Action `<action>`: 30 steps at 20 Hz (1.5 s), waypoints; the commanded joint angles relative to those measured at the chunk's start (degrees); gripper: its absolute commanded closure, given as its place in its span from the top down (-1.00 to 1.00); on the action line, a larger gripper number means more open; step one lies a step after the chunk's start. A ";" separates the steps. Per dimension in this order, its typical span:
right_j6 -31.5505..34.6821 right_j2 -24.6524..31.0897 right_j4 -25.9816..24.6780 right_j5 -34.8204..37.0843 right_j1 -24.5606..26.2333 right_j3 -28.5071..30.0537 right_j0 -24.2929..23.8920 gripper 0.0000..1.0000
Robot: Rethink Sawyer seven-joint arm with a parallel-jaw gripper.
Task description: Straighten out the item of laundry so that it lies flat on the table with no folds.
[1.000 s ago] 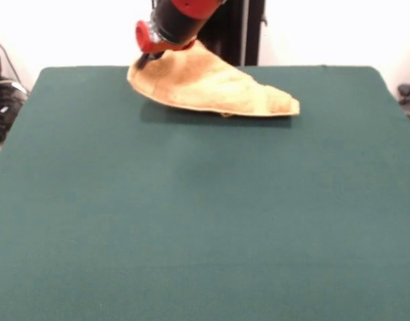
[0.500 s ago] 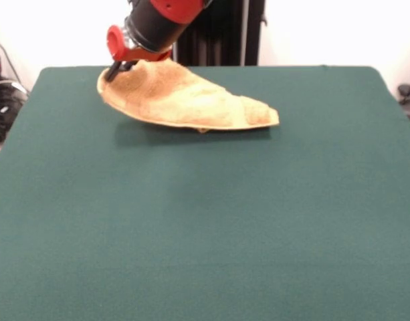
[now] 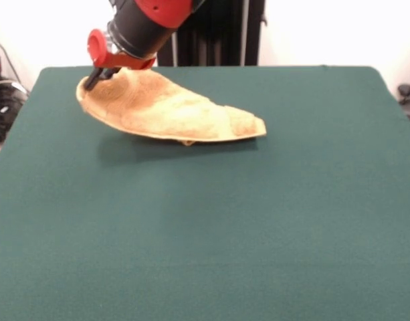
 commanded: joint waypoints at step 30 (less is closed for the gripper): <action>-18.76 3.71 2.86 15.82 -6.38 -6.57 5.32 -1.00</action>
